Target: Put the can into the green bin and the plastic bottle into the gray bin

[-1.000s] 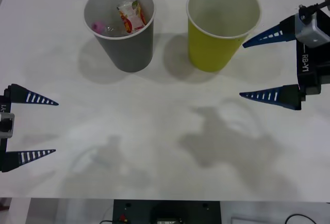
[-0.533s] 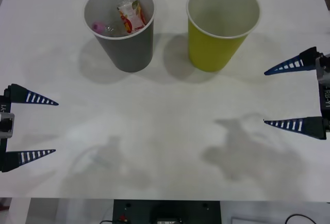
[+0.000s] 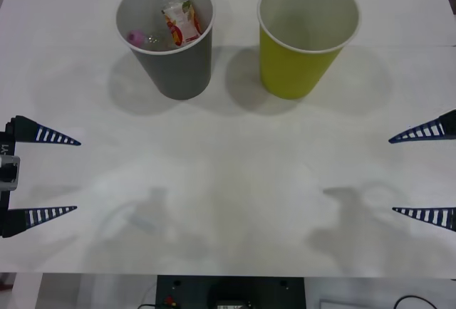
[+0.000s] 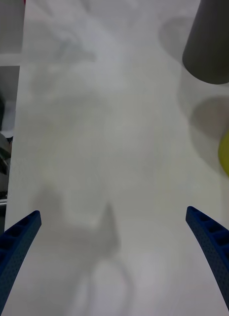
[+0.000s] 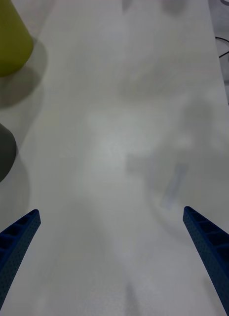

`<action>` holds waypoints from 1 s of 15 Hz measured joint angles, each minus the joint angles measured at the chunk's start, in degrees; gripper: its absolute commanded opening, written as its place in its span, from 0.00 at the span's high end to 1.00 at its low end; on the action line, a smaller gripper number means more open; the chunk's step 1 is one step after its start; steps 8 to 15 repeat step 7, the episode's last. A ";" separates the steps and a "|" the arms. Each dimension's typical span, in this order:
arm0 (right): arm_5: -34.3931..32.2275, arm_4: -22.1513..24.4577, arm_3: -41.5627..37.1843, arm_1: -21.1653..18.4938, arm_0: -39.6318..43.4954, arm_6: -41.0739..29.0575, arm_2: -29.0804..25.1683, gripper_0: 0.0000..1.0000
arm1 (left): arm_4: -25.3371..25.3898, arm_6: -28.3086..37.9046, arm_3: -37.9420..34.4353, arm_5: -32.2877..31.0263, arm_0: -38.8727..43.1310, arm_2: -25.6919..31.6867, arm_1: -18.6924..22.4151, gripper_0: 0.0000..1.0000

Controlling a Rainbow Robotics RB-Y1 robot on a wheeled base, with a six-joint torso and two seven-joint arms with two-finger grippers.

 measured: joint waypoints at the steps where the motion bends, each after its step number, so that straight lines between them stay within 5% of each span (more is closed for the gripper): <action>1: -0.04 0.01 0.03 0.58 0.94 1.04 -0.44 0.00 | 0.00 0.00 0.00 0.00 0.00 0.00 0.00 0.00; 15: 0.03 0.07 0.70 0.78 1.50 1.86 -1.23 0.00 | 0.00 0.00 0.00 0.00 0.00 0.00 0.00 0.00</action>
